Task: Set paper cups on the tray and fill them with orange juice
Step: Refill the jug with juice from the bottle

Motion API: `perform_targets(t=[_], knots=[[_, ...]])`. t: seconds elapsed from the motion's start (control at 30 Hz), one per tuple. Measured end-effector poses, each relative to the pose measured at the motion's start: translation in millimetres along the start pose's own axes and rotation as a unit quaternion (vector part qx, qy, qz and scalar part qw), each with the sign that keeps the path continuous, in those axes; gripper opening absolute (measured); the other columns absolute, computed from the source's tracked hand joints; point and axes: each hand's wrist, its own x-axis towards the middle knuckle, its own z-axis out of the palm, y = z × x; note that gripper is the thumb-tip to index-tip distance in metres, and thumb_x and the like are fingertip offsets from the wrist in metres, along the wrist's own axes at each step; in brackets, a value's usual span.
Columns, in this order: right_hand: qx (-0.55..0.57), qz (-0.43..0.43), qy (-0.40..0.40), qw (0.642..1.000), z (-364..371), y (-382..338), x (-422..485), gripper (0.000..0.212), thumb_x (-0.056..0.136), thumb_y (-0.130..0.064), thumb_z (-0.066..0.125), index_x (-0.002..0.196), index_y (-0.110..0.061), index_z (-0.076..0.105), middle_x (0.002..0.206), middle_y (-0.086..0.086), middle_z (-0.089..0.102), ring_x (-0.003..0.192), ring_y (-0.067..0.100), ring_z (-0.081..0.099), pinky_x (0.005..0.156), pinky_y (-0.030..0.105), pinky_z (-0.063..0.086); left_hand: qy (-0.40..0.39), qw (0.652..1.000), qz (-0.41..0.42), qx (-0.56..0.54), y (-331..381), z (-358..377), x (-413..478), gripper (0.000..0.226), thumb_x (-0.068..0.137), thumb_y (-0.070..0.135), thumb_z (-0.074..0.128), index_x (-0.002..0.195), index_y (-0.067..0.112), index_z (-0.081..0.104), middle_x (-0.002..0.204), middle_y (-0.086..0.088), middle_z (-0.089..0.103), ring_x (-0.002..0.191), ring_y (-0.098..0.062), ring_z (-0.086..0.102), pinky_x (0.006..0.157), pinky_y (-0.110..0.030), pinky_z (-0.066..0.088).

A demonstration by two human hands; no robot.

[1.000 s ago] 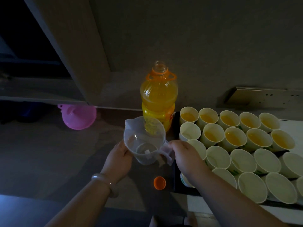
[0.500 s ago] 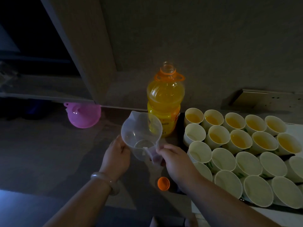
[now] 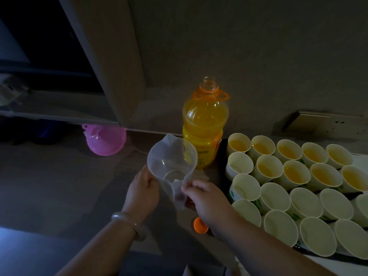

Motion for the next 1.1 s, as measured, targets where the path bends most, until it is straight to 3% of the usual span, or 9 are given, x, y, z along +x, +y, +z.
perform_targets(t=[0.1,0.23,0.43,0.57,0.7,0.8,0.9,0.97,1.1], knots=[[0.001,0.006,-0.009,1.000,3.7,2.8,0.8,0.020,0.091,-0.026,0.061,0.085,-0.007,0.065,0.095,0.017,0.067,0.098,0.031,0.062,0.095,0.048,0.047,0.000,1.000,-0.003,-0.014,1.3,-2.2,-1.0,0.024,0.096,0.004,0.044,0.091,0.023,0.058,0.088,0.003,0.062,0.079,-0.005,0.061,0.065,-0.017,0.042],[-0.008,0.008,-0.054,0.998,5.2,8.6,2.8,0.023,0.088,-0.039,0.062,0.087,-0.018,0.070,0.091,0.005,0.071,0.093,0.019,0.066,0.093,0.042,0.051,0.012,1.000,0.007,-0.014,3.0,-4.7,-1.3,0.031,0.095,0.002,0.044,0.089,0.029,0.057,0.090,0.006,0.063,0.085,-0.005,0.060,0.070,-0.019,0.045],[-0.066,-0.129,0.086,0.986,-21.6,-9.7,0.5,0.024,0.088,-0.044,0.060,0.084,-0.021,0.067,0.068,-0.005,0.062,0.065,0.000,0.057,0.057,0.014,0.046,0.066,0.996,0.047,0.022,0.1,-14.6,-0.4,0.036,0.095,0.005,0.045,0.093,0.039,0.055,0.096,0.020,0.058,0.094,-0.006,0.057,0.079,-0.025,0.045],[-0.170,-0.339,0.271,0.884,-53.7,-53.1,9.2,0.031,0.090,-0.047,0.055,0.111,-0.023,0.060,0.098,-0.010,0.056,0.077,0.001,0.056,0.059,0.009,0.044,0.186,0.976,0.086,0.069,-9.3,-24.8,6.1,0.027,0.091,0.001,0.049,0.113,0.010,0.061,0.109,0.001,0.060,0.104,-0.021,0.056,0.087,-0.035,0.046],[-0.305,-0.461,0.318,0.770,-70.3,-89.3,25.9,0.046,0.091,-0.034,0.061,0.134,-0.022,0.050,0.133,0.010,0.043,0.105,0.018,0.059,0.078,0.024,0.052,0.252,0.952,0.150,0.088,6.0,-37.4,7.2,0.032,0.083,0.015,0.045,0.109,0.003,0.059,0.100,-0.001,0.054,0.091,-0.010,0.049,0.072,-0.012,0.038],[-0.375,-0.457,0.325,0.738,-68.0,-98.4,41.5,0.039,0.091,-0.028,0.061,0.128,-0.018,0.056,0.126,0.012,0.051,0.102,0.024,0.059,0.073,0.026,0.047,0.228,0.947,0.208,0.084,29.3,-38.2,4.8,0.038,0.084,0.018,0.046,0.116,0.002,0.056,0.110,-0.007,0.055,0.095,0.001,0.044,0.081,-0.001,0.036],[-0.392,-0.468,0.333,0.719,-67.5,-96.6,55.9,0.019,0.092,-0.024,0.060,0.104,-0.010,0.066,0.099,0.010,0.060,0.081,0.026,0.060,0.064,0.026,0.039,0.140,0.952,0.245,0.118,56.9,-31.1,1.9,0.049,0.090,0.032,0.044,0.134,0.011,0.045,0.129,-0.004,0.047,0.117,-0.014,0.047,0.097,-0.020,0.042],[-0.383,-0.467,0.324,0.728,-70.3,-94.1,61.6,0.019,0.093,-0.026,0.058,0.092,-0.009,0.067,0.088,0.008,0.061,0.074,0.024,0.057,0.061,0.027,0.038,0.079,0.954,0.245,0.154,74.6,-22.8,1.7,0.059,0.089,0.038,0.047,0.144,0.018,0.034,0.143,0.001,0.036,0.132,-0.017,0.036,0.105,-0.032,0.037],[-0.338,-0.491,0.303,0.744,-77.1,-94.7,63.0,0.020,0.094,-0.026,0.058,0.091,-0.009,0.068,0.082,0.004,0.060,0.072,0.016,0.054,0.059,0.026,0.035,0.019,0.944,0.266,0.192,97.2,-1.7,14.2,0.072,0.089,0.042,0.056,0.149,0.023,0.021,0.154,0.008,0.017,0.140,-0.009,0.015,0.108,-0.021,0.016]])
